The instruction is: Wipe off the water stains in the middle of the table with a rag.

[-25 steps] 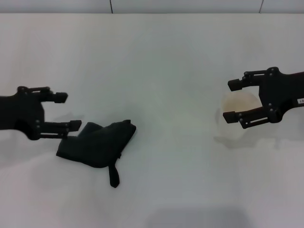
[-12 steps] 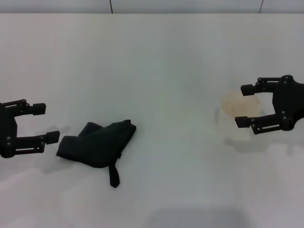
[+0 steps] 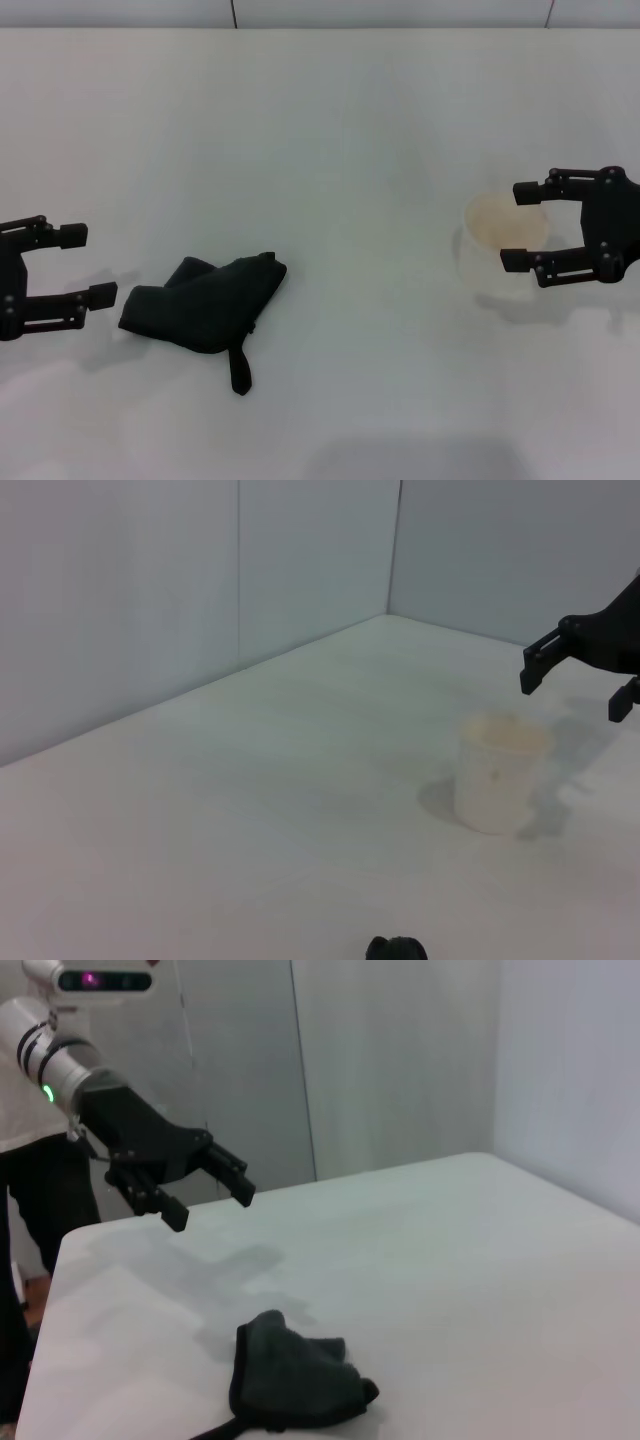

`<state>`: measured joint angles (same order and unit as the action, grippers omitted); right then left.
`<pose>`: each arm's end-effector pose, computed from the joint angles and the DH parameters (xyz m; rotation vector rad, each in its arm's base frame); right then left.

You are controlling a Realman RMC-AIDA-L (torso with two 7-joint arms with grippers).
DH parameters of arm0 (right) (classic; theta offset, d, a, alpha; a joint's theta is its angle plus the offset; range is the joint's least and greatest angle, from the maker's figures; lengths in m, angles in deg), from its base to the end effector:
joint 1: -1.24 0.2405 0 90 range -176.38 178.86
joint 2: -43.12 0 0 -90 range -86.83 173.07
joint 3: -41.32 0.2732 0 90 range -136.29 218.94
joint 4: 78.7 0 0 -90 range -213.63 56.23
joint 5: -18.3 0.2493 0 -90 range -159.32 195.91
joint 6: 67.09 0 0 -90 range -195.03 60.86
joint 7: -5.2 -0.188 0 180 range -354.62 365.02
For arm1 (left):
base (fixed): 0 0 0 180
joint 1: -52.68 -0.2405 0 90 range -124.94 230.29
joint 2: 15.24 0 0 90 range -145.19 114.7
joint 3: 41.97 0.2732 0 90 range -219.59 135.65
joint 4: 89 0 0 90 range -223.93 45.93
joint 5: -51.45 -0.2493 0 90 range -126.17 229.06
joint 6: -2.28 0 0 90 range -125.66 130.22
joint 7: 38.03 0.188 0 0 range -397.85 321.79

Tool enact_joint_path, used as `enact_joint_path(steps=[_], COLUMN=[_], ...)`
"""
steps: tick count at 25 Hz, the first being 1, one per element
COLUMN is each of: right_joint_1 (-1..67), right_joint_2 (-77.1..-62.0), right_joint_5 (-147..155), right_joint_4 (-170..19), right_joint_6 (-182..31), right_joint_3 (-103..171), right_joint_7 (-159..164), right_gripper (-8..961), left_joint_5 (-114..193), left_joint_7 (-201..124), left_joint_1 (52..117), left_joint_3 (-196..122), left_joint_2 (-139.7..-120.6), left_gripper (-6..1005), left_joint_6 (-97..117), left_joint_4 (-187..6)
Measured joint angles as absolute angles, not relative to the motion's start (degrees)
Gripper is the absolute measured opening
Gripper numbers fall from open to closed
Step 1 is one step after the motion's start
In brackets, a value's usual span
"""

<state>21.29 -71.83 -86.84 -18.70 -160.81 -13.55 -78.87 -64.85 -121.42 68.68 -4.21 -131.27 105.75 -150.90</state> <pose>0.2659 0.3654 0.0174 -2.7955 0.3243 0.5369 -0.3268 0.3197 0.0583 -2.7098 -0.5274 -0.4648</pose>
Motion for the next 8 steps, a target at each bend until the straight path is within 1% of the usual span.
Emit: enact_joint_path(steps=[8], right_joint_1=[21.2], right_joint_2=[-71.81], right_joint_5=[-86.2], right_joint_4=[-19.3], right_joint_6=[-160.9], right_joint_3=[-12.8], right_joint_7=[-77.5], right_gripper=[838], left_joint_5=[-64.8], left_joint_7=[-121.0], left_joint_1=[68.5], left_joint_3=[-4.3], left_joint_2=[-131.25], left_gripper=[810], left_joint_6=[105.7], left_joint_4=[-150.9])
